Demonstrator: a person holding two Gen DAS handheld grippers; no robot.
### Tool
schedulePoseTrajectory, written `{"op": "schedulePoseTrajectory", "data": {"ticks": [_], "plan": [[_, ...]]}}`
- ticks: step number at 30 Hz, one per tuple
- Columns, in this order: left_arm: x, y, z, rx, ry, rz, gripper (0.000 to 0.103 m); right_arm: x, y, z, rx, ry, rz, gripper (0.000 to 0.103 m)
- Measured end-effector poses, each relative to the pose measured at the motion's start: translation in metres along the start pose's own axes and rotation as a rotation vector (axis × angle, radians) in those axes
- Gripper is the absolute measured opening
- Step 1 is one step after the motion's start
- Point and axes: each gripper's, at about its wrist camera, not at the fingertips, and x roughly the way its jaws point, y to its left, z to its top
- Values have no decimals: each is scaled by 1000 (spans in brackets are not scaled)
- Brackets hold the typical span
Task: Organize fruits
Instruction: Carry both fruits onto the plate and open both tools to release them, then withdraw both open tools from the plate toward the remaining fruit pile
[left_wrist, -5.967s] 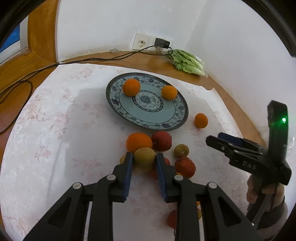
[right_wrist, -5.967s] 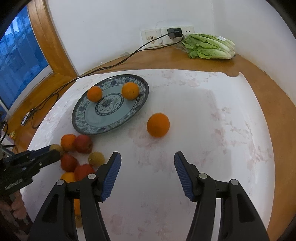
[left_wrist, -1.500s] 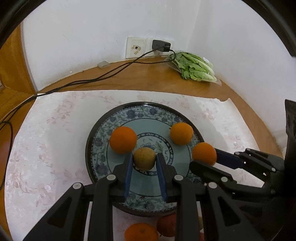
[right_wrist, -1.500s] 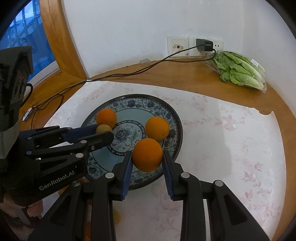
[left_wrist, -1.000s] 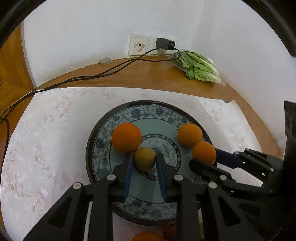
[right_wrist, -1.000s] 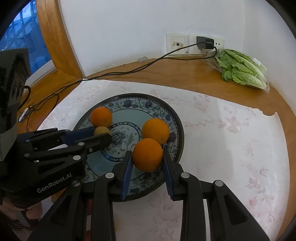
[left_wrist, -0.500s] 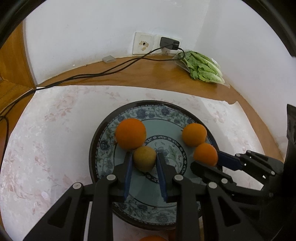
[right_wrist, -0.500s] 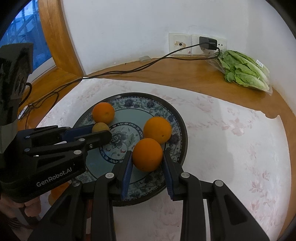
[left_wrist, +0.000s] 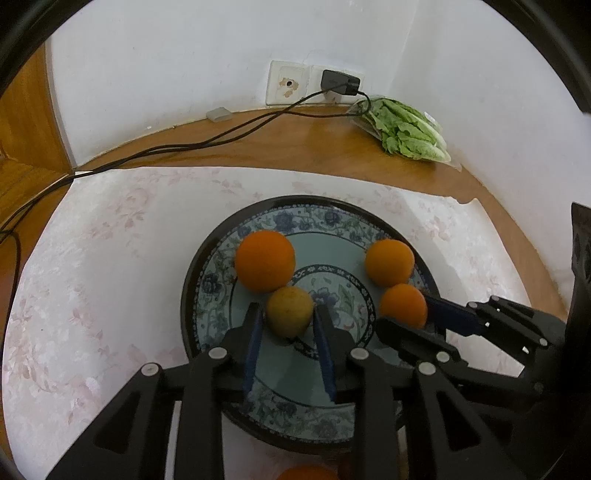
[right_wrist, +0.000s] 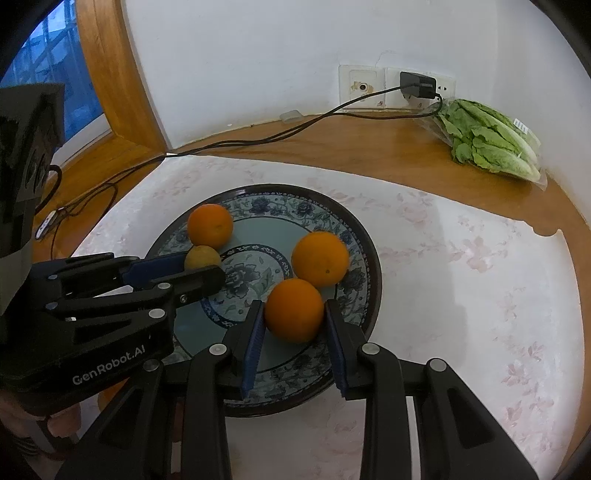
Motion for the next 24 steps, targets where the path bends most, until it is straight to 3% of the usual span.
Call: {"op": "schedulePoseTrajectory", "data": {"ticks": [5,11,24], "plan": [[-10,3,-1,-12,-7,3,47,-7,-6,-2,41,-13,29,48],[-28,2,-6,-3,-22,8,60,-25,-6,-6,47,-45,35,57],[-66,-4,-25,-5,-30,-1,64,-65,5,-21,47,-79,47,60]]}}
